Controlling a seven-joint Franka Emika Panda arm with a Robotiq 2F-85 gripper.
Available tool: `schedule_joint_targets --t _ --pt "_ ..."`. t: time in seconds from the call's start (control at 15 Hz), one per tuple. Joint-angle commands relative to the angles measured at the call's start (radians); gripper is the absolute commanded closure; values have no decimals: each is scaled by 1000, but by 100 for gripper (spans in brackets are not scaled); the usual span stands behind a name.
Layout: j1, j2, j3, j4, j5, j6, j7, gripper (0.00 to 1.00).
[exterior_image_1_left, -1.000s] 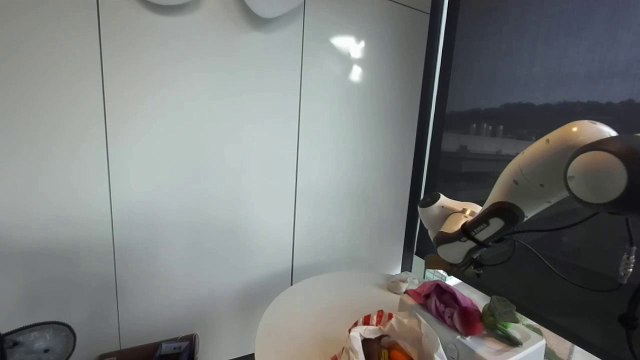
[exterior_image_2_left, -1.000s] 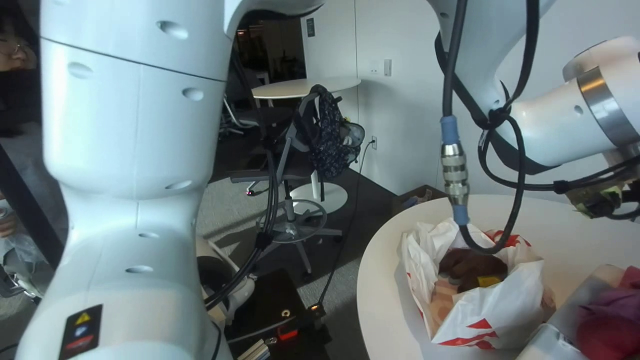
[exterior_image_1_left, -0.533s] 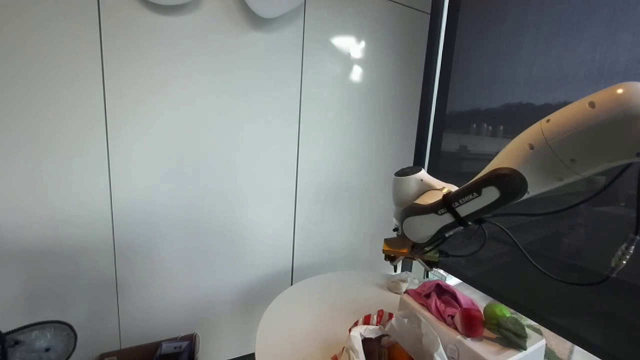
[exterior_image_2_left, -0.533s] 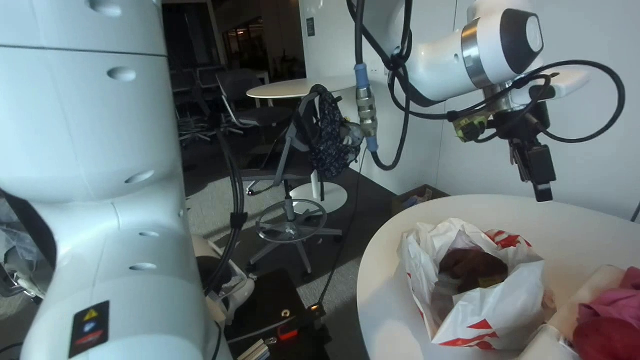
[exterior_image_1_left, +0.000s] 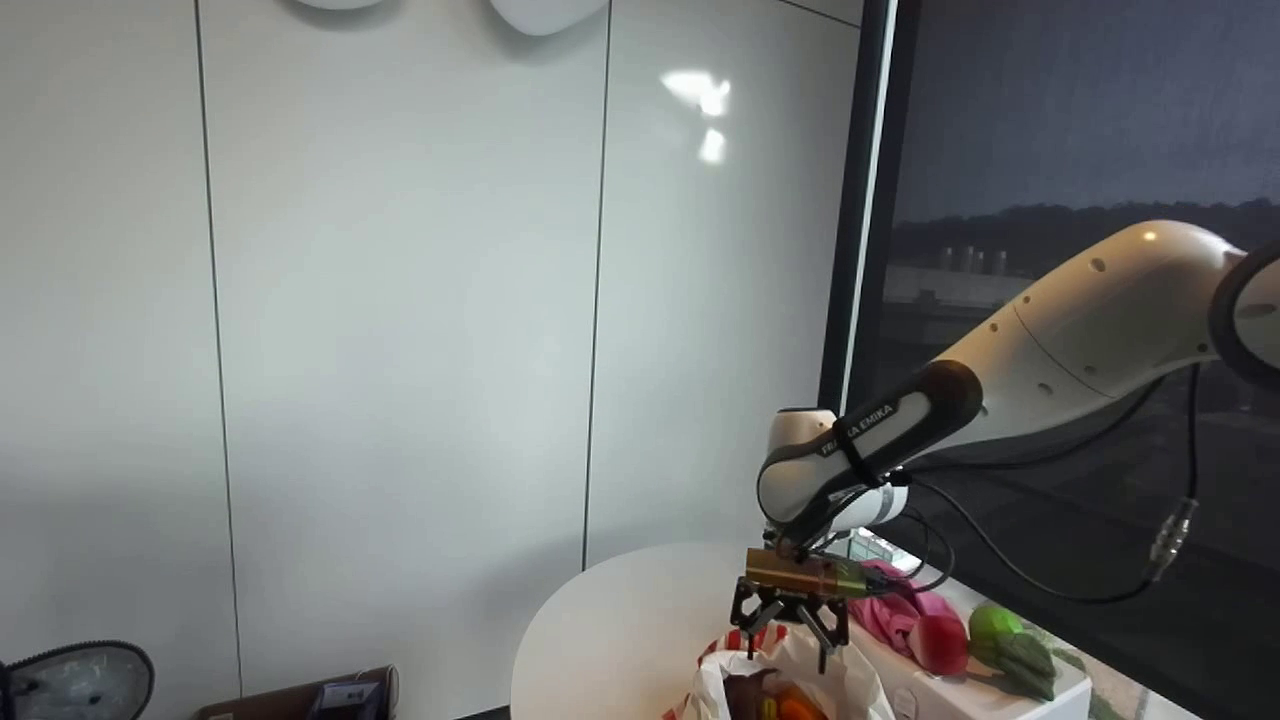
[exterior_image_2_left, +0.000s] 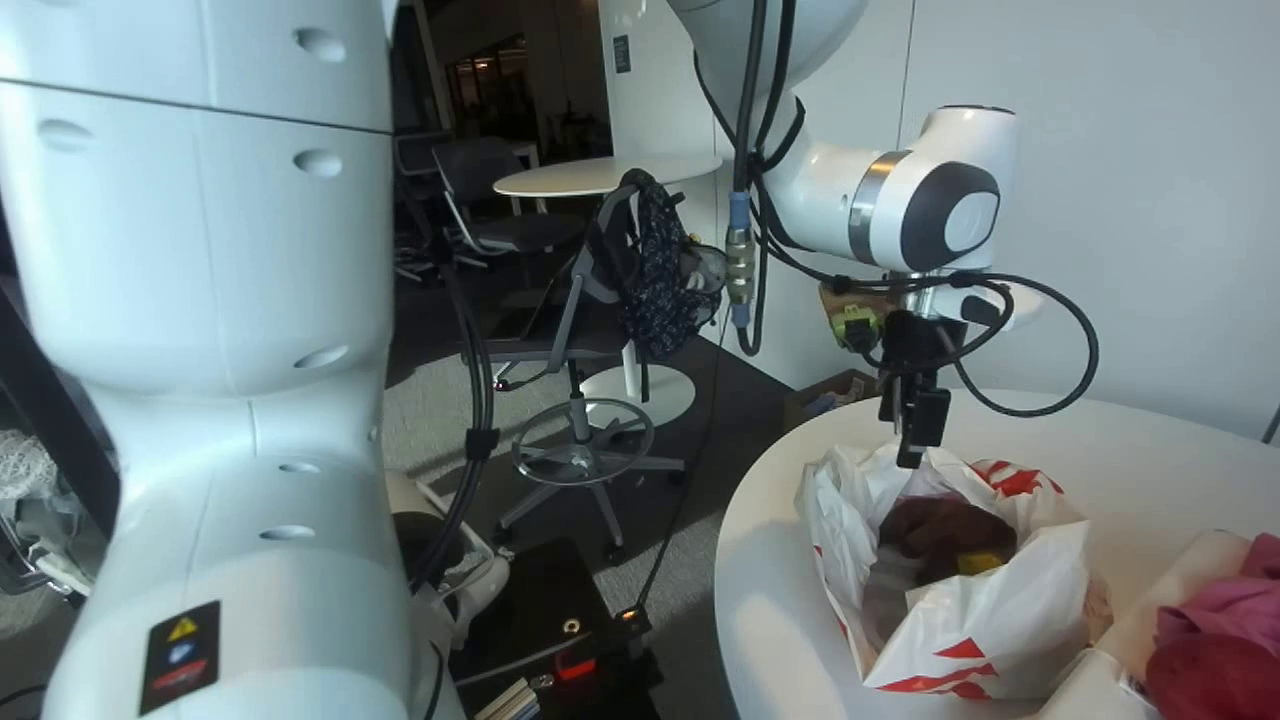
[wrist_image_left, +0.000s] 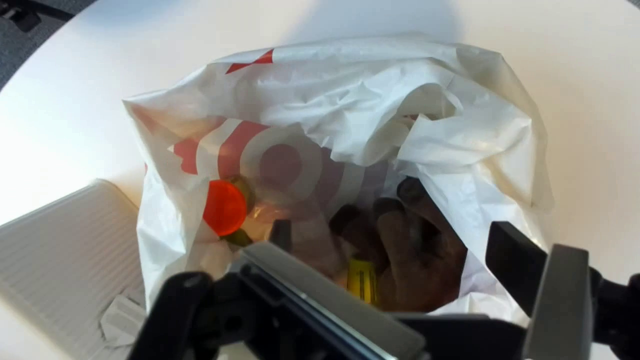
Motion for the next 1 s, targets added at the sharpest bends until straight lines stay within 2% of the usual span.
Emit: schedule_joint_targets --t 0.0,0.27,0.6,0.93 --pt "-15 104 -6 56 78 -16 -151 0" --pt "0 205 -32 102 60 -21 -205 0" --pt "45 335 -61 188 15 49 -231 0" --pt "109 437 -154 279 -85 149 -186 0"
